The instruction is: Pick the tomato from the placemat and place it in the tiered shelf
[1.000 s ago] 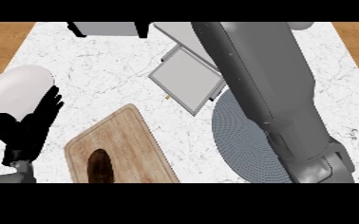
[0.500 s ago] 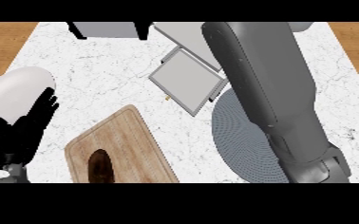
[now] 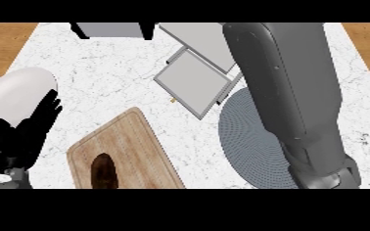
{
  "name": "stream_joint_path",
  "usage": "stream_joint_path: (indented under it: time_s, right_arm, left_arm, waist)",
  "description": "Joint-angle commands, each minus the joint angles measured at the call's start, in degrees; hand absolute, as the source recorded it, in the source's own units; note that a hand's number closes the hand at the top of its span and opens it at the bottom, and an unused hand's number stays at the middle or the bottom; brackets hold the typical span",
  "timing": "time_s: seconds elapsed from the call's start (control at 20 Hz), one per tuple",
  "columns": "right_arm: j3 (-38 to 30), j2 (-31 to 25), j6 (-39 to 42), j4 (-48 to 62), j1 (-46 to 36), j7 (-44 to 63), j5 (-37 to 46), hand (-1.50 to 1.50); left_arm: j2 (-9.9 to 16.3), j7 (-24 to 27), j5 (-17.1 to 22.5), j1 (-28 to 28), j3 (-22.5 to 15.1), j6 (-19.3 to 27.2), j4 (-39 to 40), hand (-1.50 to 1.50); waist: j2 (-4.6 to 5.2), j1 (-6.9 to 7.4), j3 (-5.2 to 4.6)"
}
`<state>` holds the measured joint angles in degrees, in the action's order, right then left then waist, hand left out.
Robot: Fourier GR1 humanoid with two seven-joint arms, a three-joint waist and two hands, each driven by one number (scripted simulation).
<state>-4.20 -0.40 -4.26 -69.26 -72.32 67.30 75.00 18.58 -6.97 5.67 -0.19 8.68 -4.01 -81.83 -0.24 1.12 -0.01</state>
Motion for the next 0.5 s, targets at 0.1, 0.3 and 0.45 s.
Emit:
stream_joint_path:
  time_s: [0.1, 0.3, 0.45]
  right_arm:
    - [2.07, 0.38, -9.38, -7.95, 0.69, 11.8, -2.32, -1.5]
    - [2.89, 0.39, -5.36, -19.04, 2.24, 11.57, -1.57, -1.5]
    - [1.54, 0.39, 1.94, -27.87, 0.55, 14.57, 0.89, -1.5]
  left_arm:
    - [-1.22, 1.38, -0.32, 0.33, -0.37, 0.09, 0.84, 0.0]
    - [-1.34, 1.21, -1.51, -1.46, -0.2, 1.43, 2.18, 0.0]
    - [0.16, -0.65, 1.06, 2.35, 1.53, -0.7, -0.08, 0.0]
  waist:
    - [0.0, 0.11, -0.04]
    - [-0.26, -1.64, -0.01]
    - [-1.1, -2.13, 0.05]
